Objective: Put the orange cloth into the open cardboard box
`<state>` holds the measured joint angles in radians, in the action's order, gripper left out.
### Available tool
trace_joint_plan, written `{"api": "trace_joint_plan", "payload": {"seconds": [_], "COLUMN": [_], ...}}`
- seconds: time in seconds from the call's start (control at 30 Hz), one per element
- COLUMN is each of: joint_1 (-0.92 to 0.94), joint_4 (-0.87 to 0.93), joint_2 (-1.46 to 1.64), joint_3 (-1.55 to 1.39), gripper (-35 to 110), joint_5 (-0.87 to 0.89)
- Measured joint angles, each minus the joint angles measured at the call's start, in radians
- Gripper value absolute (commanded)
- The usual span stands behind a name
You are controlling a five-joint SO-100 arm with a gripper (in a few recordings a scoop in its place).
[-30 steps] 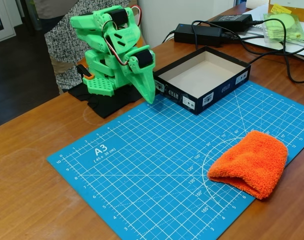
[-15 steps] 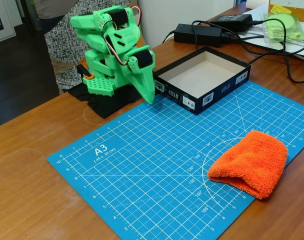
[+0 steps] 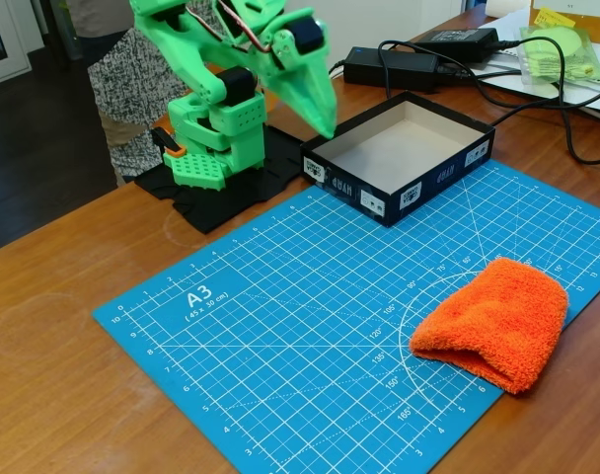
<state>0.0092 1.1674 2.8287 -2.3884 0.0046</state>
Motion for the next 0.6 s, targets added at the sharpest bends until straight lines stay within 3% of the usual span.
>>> {"api": "trace_joint_plan", "payload": {"seconds": [0.33, 0.6], "joint_1": [0.014, 0.003], "joint_4": [0.046, -0.031], "joint_2": [-0.604, -1.089], "joint_3": [0.443, 0.660], "gripper": [4, 4], "joint_5": [0.089, 0.137]}}
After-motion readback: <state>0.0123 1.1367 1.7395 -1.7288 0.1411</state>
